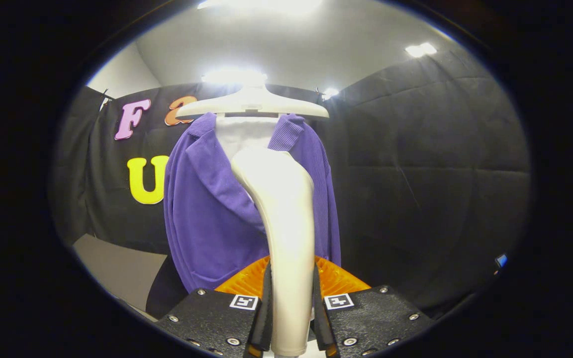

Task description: Iron the clothes twice with a garment steamer, once on the left side and once on the right side.

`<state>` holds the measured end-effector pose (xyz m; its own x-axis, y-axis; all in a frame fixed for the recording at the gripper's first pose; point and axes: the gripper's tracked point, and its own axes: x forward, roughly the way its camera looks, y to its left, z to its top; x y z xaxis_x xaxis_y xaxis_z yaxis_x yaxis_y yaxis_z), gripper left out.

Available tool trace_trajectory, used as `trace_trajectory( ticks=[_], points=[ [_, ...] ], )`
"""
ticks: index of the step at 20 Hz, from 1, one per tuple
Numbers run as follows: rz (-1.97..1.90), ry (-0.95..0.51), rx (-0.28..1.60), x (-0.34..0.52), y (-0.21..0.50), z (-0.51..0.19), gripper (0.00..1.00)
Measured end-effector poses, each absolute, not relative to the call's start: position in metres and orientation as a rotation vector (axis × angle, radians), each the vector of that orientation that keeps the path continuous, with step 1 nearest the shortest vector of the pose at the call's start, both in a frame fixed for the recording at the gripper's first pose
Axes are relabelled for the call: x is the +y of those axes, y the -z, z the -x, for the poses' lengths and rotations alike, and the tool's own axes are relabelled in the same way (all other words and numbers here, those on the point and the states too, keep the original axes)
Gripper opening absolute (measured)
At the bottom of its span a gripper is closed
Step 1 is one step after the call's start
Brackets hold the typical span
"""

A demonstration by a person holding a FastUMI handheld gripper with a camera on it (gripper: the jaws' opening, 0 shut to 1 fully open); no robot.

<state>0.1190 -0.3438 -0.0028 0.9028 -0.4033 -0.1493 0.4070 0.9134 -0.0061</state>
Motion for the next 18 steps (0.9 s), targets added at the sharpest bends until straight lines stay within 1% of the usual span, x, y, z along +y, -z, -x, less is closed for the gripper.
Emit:
trace_trajectory(
  ticks=[4, 6, 12, 16, 18],
  points=[
    [0.054, 0.505, 0.089, -0.357, -0.025, -0.149, 0.34],
    [0.031, 0.499, 0.088, -0.353, -0.028, -0.165, 0.34],
    [0.044, 0.561, 0.054, -0.365, -0.045, -0.196, 0.34],
    [0.051, 0.587, 0.075, -0.372, -0.027, -0.208, 0.34],
    [0.069, 0.574, 0.089, -0.37, -0.015, -0.209, 0.34]
  ],
)
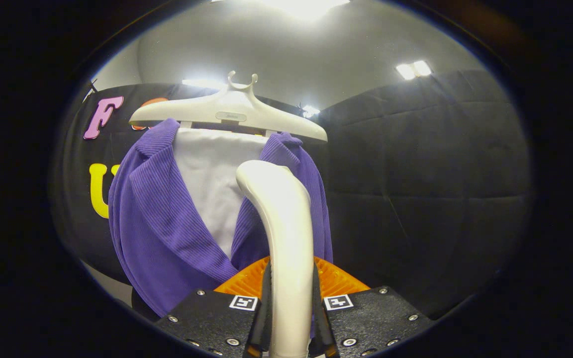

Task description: Iron the clothes twice with a garment steamer, once on the left side and once on the right side.

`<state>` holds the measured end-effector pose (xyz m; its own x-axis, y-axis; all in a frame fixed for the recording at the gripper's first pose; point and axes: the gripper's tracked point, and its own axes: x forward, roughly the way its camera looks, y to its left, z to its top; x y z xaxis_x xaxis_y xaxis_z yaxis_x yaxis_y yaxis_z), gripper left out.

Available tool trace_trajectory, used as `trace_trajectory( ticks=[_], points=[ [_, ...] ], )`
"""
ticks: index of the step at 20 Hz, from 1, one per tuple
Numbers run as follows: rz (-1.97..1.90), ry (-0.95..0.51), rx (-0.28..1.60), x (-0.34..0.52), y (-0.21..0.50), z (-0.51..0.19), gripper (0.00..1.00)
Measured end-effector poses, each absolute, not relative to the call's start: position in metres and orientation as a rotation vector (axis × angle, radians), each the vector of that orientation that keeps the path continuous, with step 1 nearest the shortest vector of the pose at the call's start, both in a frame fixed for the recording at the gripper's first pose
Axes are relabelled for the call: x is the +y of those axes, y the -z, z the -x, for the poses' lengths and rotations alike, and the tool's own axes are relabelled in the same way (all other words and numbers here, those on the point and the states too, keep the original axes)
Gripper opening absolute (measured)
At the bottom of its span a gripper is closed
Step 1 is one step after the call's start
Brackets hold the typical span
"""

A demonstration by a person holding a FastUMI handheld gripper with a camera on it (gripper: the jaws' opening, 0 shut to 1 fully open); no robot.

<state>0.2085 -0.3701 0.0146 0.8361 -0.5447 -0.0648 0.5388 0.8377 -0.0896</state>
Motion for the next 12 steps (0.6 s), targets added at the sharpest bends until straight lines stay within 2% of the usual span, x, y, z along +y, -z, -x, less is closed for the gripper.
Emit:
trace_trajectory(
  ticks=[12],
  points=[
    [0.272, 0.524, 0.188, -0.366, 0.084, -0.188, 0.34]
  ],
)
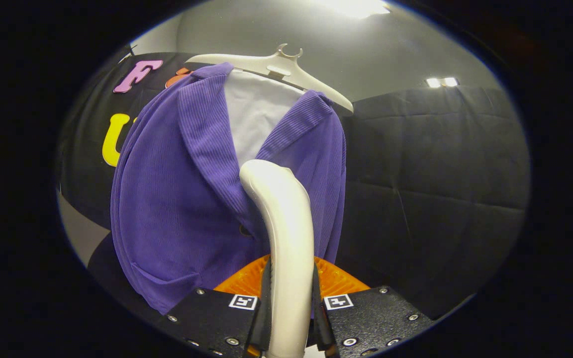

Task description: Iron the clothes twice with a garment steamer, once on the left side and once on the right side.

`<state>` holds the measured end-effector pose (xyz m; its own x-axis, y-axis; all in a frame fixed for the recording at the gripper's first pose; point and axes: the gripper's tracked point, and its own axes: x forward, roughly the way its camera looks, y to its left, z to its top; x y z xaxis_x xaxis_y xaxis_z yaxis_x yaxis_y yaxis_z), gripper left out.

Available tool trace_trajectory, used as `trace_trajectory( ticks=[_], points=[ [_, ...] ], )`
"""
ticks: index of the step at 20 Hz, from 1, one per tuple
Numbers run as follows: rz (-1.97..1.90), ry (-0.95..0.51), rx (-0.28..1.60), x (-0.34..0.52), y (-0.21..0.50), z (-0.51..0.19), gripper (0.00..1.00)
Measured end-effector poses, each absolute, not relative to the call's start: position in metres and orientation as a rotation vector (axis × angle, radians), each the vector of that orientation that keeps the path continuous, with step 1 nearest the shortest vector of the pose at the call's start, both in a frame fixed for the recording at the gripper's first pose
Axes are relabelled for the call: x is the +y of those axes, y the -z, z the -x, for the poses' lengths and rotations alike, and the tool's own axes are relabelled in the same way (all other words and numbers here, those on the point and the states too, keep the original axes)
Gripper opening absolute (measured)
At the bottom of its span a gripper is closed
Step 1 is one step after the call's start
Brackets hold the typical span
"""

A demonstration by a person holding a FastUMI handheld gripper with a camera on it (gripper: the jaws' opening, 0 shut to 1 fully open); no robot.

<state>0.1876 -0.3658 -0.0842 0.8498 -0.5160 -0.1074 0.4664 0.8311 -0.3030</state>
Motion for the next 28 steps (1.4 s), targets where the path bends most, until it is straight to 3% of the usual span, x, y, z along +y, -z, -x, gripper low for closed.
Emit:
trace_trajectory(
  ticks=[16, 28],
  points=[
    [0.453, 0.575, 0.38, -0.407, 0.187, -0.153, 0.34],
    [0.421, 0.484, 0.473, -0.367, 0.249, -0.115, 0.34]
  ],
)
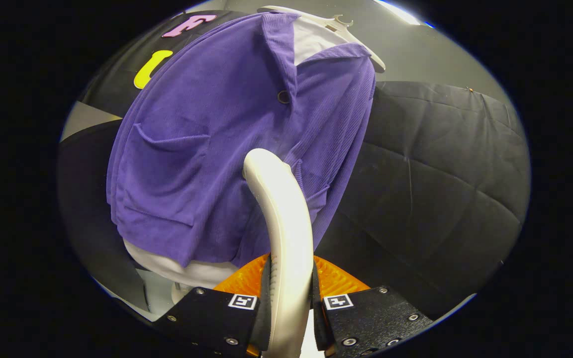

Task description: Iron the clothes twice with a garment steamer, once on the left side and once on the right side.

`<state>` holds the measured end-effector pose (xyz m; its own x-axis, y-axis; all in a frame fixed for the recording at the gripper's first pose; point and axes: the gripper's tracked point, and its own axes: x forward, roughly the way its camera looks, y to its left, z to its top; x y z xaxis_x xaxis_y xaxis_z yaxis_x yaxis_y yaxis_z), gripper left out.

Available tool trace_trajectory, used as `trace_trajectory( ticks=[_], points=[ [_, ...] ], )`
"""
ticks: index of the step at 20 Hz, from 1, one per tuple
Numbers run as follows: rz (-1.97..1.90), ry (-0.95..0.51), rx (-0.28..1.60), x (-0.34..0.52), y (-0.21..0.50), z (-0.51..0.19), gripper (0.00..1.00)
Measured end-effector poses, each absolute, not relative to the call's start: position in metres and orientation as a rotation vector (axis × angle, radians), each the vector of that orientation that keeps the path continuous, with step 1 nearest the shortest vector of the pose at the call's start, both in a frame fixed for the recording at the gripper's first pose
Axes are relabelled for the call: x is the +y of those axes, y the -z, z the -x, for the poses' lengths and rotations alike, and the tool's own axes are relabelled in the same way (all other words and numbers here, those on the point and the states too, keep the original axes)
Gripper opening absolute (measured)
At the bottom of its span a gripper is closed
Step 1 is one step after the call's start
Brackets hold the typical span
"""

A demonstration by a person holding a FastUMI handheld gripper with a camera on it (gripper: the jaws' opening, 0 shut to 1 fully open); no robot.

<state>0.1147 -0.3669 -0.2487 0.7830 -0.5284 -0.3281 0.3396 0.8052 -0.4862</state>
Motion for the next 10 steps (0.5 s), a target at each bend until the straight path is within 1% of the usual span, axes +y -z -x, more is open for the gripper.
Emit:
trace_trajectory(
  ticks=[4, 10],
  points=[
    [0.377, 0.451, 0.507, -0.356, 0.271, -0.113, 0.34],
    [0.272, 0.38, 0.518, -0.331, 0.286, -0.095, 0.34]
  ],
)
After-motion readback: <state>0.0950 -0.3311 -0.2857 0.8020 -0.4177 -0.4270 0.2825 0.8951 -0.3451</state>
